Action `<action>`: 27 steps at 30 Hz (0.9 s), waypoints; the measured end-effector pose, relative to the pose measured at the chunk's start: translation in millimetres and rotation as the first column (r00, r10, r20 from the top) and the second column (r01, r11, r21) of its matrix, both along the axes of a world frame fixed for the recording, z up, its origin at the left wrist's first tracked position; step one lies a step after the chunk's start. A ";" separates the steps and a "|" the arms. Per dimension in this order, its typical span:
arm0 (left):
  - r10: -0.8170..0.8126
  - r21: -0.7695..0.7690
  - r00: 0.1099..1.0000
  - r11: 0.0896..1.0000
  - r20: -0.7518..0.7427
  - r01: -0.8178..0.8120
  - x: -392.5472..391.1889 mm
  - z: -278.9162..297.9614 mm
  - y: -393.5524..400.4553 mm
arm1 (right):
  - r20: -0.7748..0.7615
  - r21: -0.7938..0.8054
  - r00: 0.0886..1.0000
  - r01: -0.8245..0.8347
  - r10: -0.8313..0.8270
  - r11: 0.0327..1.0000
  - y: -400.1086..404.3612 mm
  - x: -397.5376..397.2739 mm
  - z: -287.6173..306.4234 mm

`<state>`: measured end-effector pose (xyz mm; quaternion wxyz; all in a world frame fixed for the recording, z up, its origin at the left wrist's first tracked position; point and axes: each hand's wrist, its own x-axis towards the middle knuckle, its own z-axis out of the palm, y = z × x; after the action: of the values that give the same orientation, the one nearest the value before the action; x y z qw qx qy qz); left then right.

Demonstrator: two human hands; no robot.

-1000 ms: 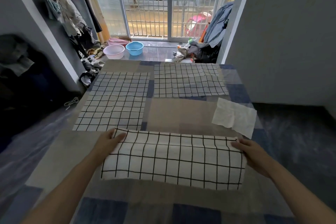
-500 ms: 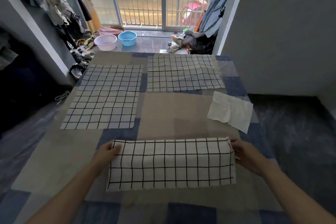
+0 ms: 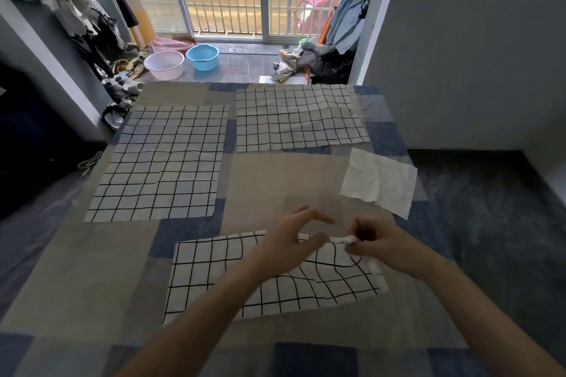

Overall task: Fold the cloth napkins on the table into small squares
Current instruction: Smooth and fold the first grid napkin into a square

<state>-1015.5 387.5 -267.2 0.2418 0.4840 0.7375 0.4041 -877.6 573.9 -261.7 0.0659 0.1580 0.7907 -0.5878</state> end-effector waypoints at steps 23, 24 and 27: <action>-0.087 0.093 0.990 0.993 0.107 0.077 14.2 57.9 -9.0 | -0.218 0.299 0.976 0.058 0.009 0.953 -24.6 20.8 86.8; -0.084 0.097 0.989 0.993 0.124 0.072 14.0 58.9 -10.1 | -0.266 0.310 0.964 0.107 -0.022 0.945 -27.9 20.2 85.4; -0.077 0.103 0.979 0.993 0.189 0.058 13.9 60.6 -11.7 | -0.352 0.270 0.930 0.213 -0.109 0.939 -36.1 18.8 77.8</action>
<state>-1001.6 375.7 -206.6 0.3015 0.4786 0.6733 0.4761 -858.8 537.7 -183.9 -0.1423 0.1301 0.8554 -0.4808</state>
